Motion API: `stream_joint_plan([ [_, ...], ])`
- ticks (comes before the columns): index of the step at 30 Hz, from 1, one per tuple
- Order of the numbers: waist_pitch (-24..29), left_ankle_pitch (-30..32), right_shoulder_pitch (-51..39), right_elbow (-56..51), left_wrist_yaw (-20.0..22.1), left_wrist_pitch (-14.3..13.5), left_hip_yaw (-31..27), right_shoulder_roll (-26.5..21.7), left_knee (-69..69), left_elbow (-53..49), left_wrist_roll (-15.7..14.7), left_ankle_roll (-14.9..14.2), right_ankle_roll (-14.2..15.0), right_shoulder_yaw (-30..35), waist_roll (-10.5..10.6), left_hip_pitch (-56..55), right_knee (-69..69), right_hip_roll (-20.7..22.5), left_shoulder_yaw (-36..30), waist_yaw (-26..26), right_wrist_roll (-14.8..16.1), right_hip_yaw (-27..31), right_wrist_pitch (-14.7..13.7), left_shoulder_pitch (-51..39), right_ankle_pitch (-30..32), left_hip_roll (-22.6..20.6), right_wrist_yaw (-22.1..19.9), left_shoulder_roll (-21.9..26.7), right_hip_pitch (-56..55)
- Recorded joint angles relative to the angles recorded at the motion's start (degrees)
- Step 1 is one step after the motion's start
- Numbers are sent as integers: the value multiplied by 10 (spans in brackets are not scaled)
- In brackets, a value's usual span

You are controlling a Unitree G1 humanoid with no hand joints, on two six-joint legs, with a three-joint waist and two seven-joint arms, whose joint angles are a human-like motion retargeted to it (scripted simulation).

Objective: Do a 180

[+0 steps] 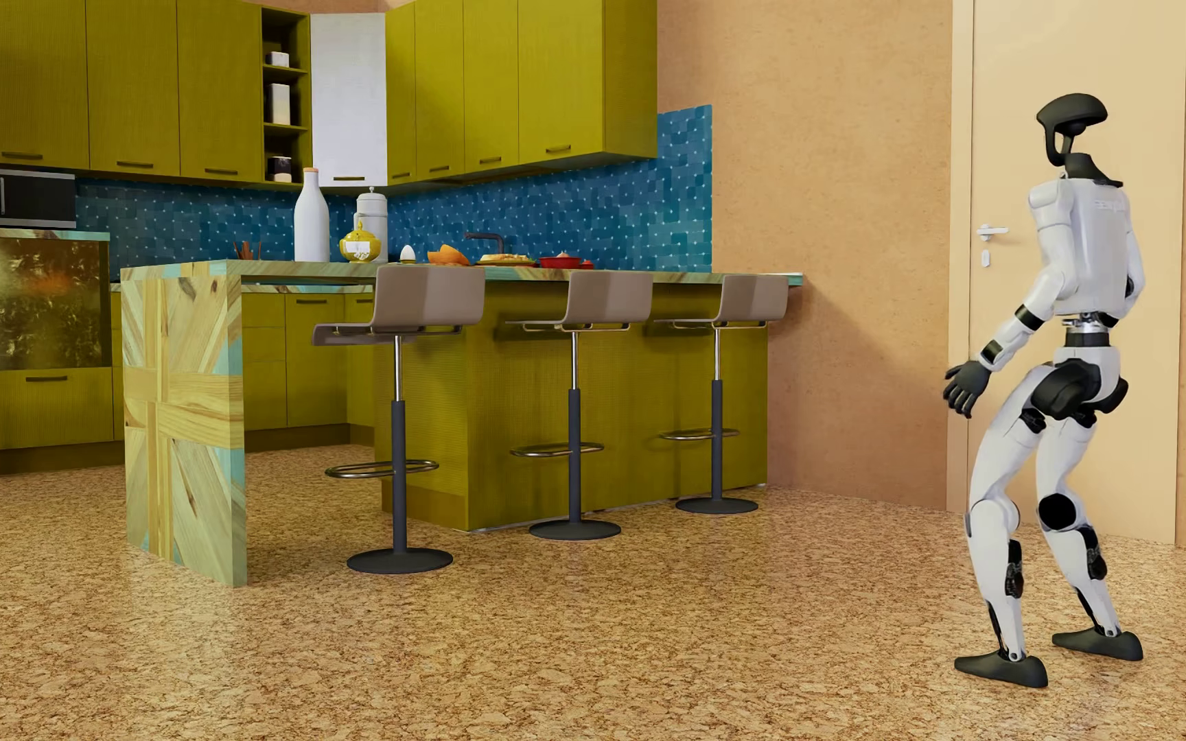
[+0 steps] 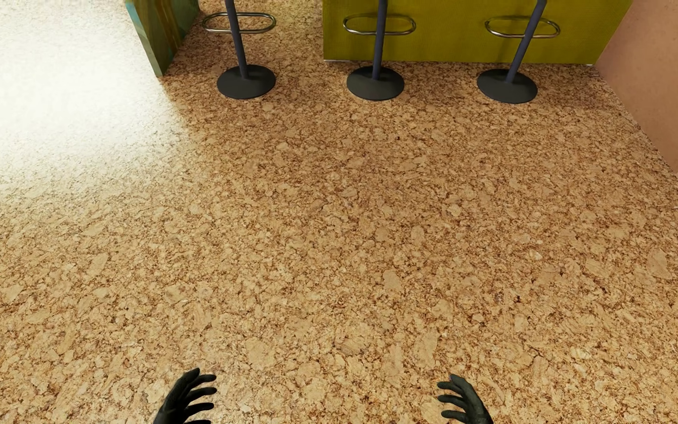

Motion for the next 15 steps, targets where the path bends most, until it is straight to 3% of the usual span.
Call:
stream_joint_plan([
  [4,-16,9,28,-3,-3,-11,0,10,-13,3,7,0,0,-2,3,5,-4,-1,-5,-12,-19,3,19,-18,6,-3,11,9,-1],
  [6,-25,16,32,-5,-9,-26,1,-4,-21,8,15,-2,-2,-7,3,5,-6,1,4,-10,-17,4,18,-10,10,-2,31,15,-4],
  [10,-28,16,19,10,-19,-22,-7,2,-14,4,37,-2,-1,-5,7,0,3,-4,-10,11,-13,0,-1,-11,7,-9,38,-11,-8],
  [12,-27,16,20,-2,-32,-28,-4,2,-18,13,46,0,-1,-15,5,3,4,-6,-1,9,-19,2,-6,-5,5,-11,44,3,-8],
  [15,-17,20,15,4,-37,-23,-2,-1,-24,9,35,0,0,-11,5,5,1,-7,0,8,-22,4,6,-12,8,-11,28,6,-8],
])
